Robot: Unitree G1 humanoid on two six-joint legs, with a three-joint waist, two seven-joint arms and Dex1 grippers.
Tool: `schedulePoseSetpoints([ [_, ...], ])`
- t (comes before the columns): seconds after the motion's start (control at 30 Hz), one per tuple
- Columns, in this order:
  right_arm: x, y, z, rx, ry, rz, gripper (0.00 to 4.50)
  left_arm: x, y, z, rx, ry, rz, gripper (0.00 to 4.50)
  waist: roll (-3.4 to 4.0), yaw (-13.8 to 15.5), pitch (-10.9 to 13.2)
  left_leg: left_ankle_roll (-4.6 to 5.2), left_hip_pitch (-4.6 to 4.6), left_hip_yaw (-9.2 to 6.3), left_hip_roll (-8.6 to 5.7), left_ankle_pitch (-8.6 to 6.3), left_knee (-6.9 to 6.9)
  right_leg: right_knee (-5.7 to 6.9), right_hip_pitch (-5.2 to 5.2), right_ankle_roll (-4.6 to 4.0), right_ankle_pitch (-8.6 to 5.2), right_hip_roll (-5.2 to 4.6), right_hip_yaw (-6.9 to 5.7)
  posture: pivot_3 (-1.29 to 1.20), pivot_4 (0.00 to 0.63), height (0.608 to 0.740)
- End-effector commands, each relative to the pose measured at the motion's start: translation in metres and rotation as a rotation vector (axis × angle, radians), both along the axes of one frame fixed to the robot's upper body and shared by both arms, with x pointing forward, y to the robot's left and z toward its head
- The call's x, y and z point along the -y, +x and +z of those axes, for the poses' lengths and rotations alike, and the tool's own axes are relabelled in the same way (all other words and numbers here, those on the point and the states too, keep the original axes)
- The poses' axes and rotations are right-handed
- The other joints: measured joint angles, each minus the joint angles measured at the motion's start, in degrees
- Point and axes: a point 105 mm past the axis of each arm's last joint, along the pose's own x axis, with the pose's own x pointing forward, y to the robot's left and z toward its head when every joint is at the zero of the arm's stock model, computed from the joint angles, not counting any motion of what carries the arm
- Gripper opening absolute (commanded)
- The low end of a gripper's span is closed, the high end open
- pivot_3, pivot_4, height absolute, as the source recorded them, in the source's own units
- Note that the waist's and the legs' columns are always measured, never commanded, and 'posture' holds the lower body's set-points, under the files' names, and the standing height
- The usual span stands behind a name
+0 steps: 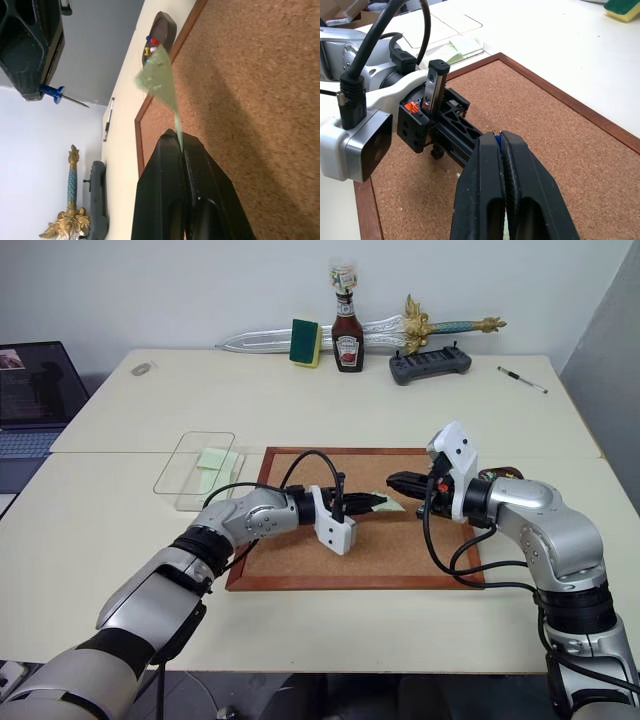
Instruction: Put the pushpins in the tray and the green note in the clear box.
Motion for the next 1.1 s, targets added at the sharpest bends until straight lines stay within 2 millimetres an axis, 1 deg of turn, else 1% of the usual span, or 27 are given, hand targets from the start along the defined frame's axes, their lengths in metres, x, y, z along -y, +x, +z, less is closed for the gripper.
schedulePoseSetpoints([
  [0.03, 0.007, 0.005, 0.024, 0.091, 0.045, -0.032, 0.00, -0.002, 0.000, 0.010, 0.012, -0.047, 0.001, 0.01, 0.00, -0.1, 0.0, 0.00, 0.00, 0.00, 0.00, 0.00, 0.00, 0.00, 0.00, 0.00, 0.00, 0.00, 0.00, 0.00, 0.150, 0.740],
  [0.1, 0.015, 0.010, 0.027, 0.097, 0.053, -0.072, 0.00, -0.004, 0.001, 0.011, 0.008, -0.061, 0.017, 0.01, 0.00, -0.1, 0.0, 0.00, 0.00, 0.00, 0.00, 0.00, 0.01, 0.00, 0.00, 0.00, 0.00, 0.00, 0.00, 0.00, 0.150, 0.740],
  [0.2, 0.034, 0.018, 0.024, 0.108, 0.033, -0.146, 0.00, -0.011, 0.003, 0.016, -0.006, -0.101, 0.049, 0.01, 0.00, -0.3, 0.0, 0.00, 0.00, 0.00, 0.00, 0.00, 0.01, 0.01, 0.00, 0.00, 0.00, 0.00, 0.00, 0.00, 0.150, 0.740],
  [0.27, 0.054, 0.028, 0.019, 0.116, 0.003, -0.249, 0.00, -0.015, 0.004, 0.022, -0.021, -0.146, 0.075, 0.01, 0.00, -0.4, 0.0, -0.01, 0.00, -0.01, 0.01, 0.00, 0.01, 0.02, 0.00, -0.01, 0.00, 0.00, 0.00, 0.00, 0.150, 0.740],
  [0.33, 0.078, 0.040, 0.011, 0.109, -0.021, -0.371, 0.00, -0.019, 0.002, 0.030, -0.039, -0.205, 0.098, 0.01, 0.01, -0.6, 0.0, -0.01, 0.01, -0.01, 0.01, 0.01, 0.02, 0.05, 0.00, -0.01, 0.00, 0.00, 0.01, 0.00, 0.150, 0.740],
  [0.43, 0.106, 0.050, -0.002, 0.092, -0.059, -0.497, 0.00, -0.021, -0.004, 0.035, -0.071, -0.261, 0.123, 0.01, 0.01, -0.7, 0.0, -0.03, 0.00, -0.01, 0.01, 0.02, 0.04, 0.06, 0.00, -0.01, 0.01, -0.01, 0.02, 0.00, 0.150, 0.740],
  [0.5, 0.123, 0.053, -0.013, 0.071, -0.092, -0.561, 0.00, -0.022, -0.008, 0.036, -0.098, -0.292, 0.141, 0.01, 0.03, -0.9, 0.0, -0.03, 0.01, -0.01, 0.01, 0.02, 0.04, 0.06, 0.00, -0.01, 0.01, -0.01, 0.02, 0.00, 0.150, 0.740],
  [0.63, 0.145, 0.060, -0.027, 0.048, -0.147, -0.676, 0.00, -0.024, -0.015, 0.034, -0.139, -0.319, 0.178, 0.01, 0.05, -1.1, 0.0, -0.02, 0.03, 0.02, 0.01, 0.02, 0.06, 0.15, 0.00, -0.01, 0.01, -0.02, 0.05, 0.00, 0.150, 0.740],
  [0.77, 0.159, 0.064, -0.037, 0.030, -0.190, -0.734, 0.00, -0.026, -0.016, 0.034, -0.155, -0.337, 0.216, 0.01, 0.05, -1.2, 0.0, 0.02, 0.05, 0.05, 0.00, 0.00, 0.19, 0.32, 0.00, -0.01, 0.01, -0.02, 0.09, 0.00, 0.150, 0.740],
  [0.93, 0.167, 0.067, -0.043, 0.021, -0.225, -0.770, 0.00, -0.029, -0.015, 0.034, -0.163, -0.340, 0.238, 0.01, 0.05, -1.2, 0.0, 0.13, 0.04, 0.06, -0.01, -0.06, 0.48, 0.50, 0.02, -0.01, 0.01, -0.01, 0.11, 0.00, 0.150, 0.740],
  [1.0, 0.171, 0.069, -0.043, 0.021, -0.228, -0.789, 0.47, -0.029, -0.015, 0.034, -0.164, -0.340, 0.241, 0.00, 0.05, -1.2, 0.0, 0.14, 0.04, 0.06, -0.03, -0.07, 0.57, 0.59, 0.03, -0.01, 0.01, -0.02, 0.12, 0.00, 0.150, 0.740],
  [1.03, 0.171, 0.070, -0.044, 0.020, -0.229, -0.791, 0.51, -0.029, -0.015, 0.034, -0.164, -0.339, 0.242, 0.00, 0.05, -1.2, 0.0, 0.14, 0.04, 0.06, -0.03, -0.07, 0.60, 0.63, 0.02, -0.01, 0.01, -0.02, 0.13, 0.00, 0.150, 0.740],
  [1.1, 0.172, 0.071, -0.044, 0.021, -0.229, -0.794, 0.98, -0.029, -0.015, 0.034, -0.163, -0.339, 0.243, 0.00, 0.05, -1.2, 0.0, 0.15, 0.05, 0.05, -0.03, -0.08, 0.63, 0.71, 0.02, -0.01, 0.01, -0.01, 0.13, 0.00, 0.150, 0.740],
])
